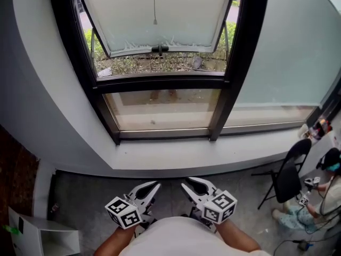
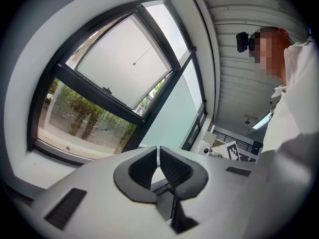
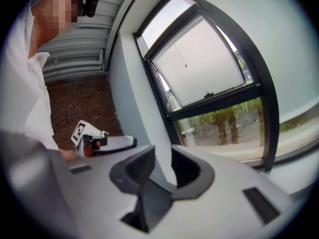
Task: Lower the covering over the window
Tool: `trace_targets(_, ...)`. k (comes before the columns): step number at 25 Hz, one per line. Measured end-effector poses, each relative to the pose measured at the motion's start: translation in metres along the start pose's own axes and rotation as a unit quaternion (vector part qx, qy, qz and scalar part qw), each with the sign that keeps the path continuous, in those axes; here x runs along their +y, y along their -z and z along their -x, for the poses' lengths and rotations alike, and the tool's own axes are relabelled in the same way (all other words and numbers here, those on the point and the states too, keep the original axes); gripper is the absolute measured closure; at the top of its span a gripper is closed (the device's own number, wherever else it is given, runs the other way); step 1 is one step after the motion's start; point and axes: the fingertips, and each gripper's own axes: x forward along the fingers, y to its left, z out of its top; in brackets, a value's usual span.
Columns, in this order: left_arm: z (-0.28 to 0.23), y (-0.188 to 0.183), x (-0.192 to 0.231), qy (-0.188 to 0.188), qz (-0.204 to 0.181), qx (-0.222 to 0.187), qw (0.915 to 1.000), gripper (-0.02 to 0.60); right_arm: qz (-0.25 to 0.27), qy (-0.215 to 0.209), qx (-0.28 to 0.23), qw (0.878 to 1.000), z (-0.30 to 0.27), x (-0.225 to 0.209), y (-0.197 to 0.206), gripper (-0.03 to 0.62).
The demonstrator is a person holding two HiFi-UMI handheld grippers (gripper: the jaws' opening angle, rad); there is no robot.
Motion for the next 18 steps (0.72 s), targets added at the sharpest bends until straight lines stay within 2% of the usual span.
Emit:
trace_targets(7, -0.020, 0.000, 0.003, -0.039, -0.008, -0.008, 0.9992, 0.563, -0.003, -0.005, 0.005, 1.000, 0.007, -0.032, -0.005, 0.497)
trace_targets(18, -0.048, -0.008, 0.005, -0.084, -0.018, -0.030, 0.9959, 0.563, 0.022, -0.041, 0.021, 0.999, 0.006, -0.068, -0.022, 0.497)
